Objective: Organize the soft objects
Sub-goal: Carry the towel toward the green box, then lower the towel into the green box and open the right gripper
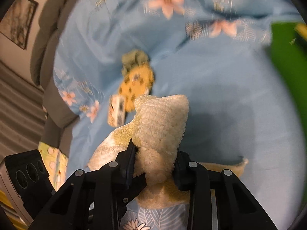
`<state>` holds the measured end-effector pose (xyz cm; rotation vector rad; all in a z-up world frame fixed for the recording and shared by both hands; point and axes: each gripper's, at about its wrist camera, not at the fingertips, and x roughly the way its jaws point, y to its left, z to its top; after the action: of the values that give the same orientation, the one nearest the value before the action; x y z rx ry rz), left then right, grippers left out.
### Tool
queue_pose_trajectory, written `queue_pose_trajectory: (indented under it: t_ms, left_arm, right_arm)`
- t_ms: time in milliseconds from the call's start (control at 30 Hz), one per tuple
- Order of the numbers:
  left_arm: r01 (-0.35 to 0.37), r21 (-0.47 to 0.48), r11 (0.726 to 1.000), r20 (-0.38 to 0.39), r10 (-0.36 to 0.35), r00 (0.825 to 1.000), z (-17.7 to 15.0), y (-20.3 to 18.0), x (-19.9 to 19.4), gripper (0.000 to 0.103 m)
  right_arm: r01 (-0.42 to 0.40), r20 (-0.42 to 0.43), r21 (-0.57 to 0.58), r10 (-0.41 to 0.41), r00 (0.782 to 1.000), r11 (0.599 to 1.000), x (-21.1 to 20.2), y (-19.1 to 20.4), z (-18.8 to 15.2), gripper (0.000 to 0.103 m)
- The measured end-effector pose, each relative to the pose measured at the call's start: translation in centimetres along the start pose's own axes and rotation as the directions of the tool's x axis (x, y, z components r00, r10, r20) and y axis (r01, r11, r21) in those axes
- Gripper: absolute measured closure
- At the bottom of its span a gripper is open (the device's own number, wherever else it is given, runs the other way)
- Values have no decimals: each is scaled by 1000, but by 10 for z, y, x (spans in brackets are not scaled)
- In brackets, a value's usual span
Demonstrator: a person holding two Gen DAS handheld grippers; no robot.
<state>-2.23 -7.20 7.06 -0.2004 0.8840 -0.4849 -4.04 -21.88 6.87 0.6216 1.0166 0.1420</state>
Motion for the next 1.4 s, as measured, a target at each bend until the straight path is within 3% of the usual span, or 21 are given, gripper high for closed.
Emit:
queue_pose_trajectory:
  t_ms: [133, 333, 500, 700, 833, 933, 1067, 1200, 1400]
  left_arm:
    - [15, 92, 996, 63, -21, 998, 11, -44, -8, 67]
    - [111, 236, 965, 98, -137, 986, 21, -117, -3, 66]
    - [220, 302, 928, 55, -248, 967, 23, -164, 13, 66]
    - [295, 365, 883, -6, -315, 949, 20, -221, 38, 66]
    - [338, 350, 873, -86, -329, 940, 17, -241, 67, 67]
    - [333, 358, 873, -117, -312, 943, 13, -251, 81, 66]
    - [319, 324, 891, -213, -260, 942, 8, -257, 112, 66]
    - [291, 292, 911, -257, -219, 941, 1, -253, 129, 67]
    - [285, 284, 915, -271, -209, 940, 2, -251, 127, 60]
  right_arm:
    - [17, 122, 8, -18, 992, 1000, -49, -8, 10, 68]
    - [102, 300, 47, -111, 947, 994, -124, -32, 18, 68]
    - [179, 397, 140, -221, 891, 974, -172, -66, 15, 68]
    - [173, 437, 259, -275, 856, 950, -204, -117, 15, 68]
    - [172, 412, 332, -307, 858, 928, -207, -146, 14, 68]
    - [188, 377, 374, -334, 864, 908, -204, -165, 14, 68]
    - [242, 276, 436, -385, 881, 867, -185, -187, 15, 67]
    - [275, 214, 452, -403, 890, 849, -173, -197, 15, 67]
    - [270, 225, 465, -408, 885, 843, -175, -198, 12, 67]
